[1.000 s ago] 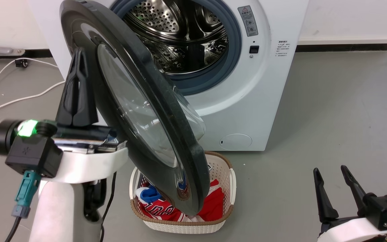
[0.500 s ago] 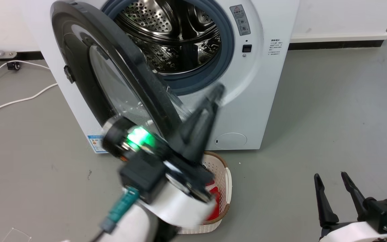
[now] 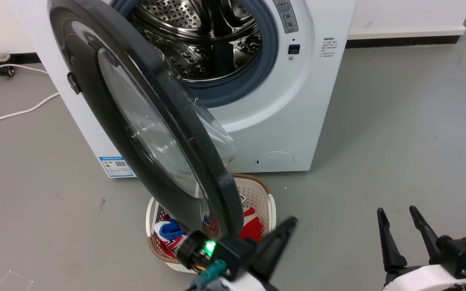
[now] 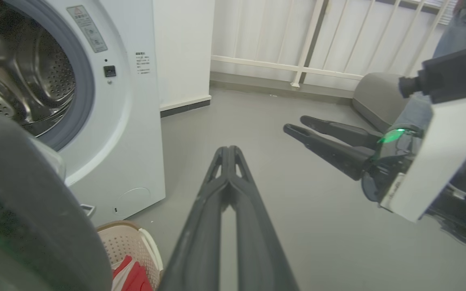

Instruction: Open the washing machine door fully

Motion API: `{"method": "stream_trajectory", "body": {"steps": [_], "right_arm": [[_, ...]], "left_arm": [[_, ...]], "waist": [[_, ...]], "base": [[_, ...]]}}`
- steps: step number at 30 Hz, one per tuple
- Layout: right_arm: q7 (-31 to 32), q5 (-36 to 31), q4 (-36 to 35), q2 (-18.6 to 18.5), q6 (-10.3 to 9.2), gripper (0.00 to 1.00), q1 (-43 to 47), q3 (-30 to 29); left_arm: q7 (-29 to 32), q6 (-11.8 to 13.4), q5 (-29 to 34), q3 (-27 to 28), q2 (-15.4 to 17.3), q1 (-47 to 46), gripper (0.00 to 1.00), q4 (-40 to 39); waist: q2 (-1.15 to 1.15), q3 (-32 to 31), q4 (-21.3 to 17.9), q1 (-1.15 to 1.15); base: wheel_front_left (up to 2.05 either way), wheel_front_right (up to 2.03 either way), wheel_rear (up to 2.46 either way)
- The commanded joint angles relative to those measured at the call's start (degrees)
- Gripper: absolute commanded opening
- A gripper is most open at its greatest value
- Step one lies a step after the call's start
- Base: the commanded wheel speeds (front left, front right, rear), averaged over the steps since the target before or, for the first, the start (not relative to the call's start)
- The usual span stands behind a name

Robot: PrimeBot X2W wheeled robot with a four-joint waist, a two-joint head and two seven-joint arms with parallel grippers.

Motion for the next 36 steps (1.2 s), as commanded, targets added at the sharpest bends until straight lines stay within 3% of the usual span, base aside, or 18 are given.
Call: {"method": "stream_trajectory", "body": {"steps": [1, 8, 17, 36], "right_arm": [[-0.18, 0.37, 0.11, 0.17, -0.01, 1.0, -1.08, 0.06], [-0.47, 0.75, 0.88, 0.17, -0.01, 1.0, -1.72, 0.5], [-0.85, 1.49, 1.38, 0.17, -0.01, 1.0, -1.83, -0.01], [-0.22, 0.22, -0.81, 0.14, -0.01, 1.0, -1.08, -2.13]], "left_arm": [[-0.77, 0.96, 0.6, 1.12, 0.09, -1.68, 0.0, 1.19], [-3.52, 5.12, 1.06, 5.38, -0.28, -4.67, 0.0, 7.17], [-4.95, 8.64, -0.96, 8.38, -0.24, -1.82, 0.0, 7.3], [-2.48, 10.13, -1.46, 6.17, 0.88, 2.39, 0.0, 1.02]], "waist": [[0.0, 0.42, -0.24, 0.0], [0.0, 1.17, -1.24, 0.0], [0.0, 1.3, -0.64, 0.0], [0.0, 1.3, 9.13, 0.0]], "base": [[0.0, 0.0, 0.0], [0.0, 0.0, 0.0], [0.0, 0.0, 0.0], [0.0, 0.0, 0.0]]}}
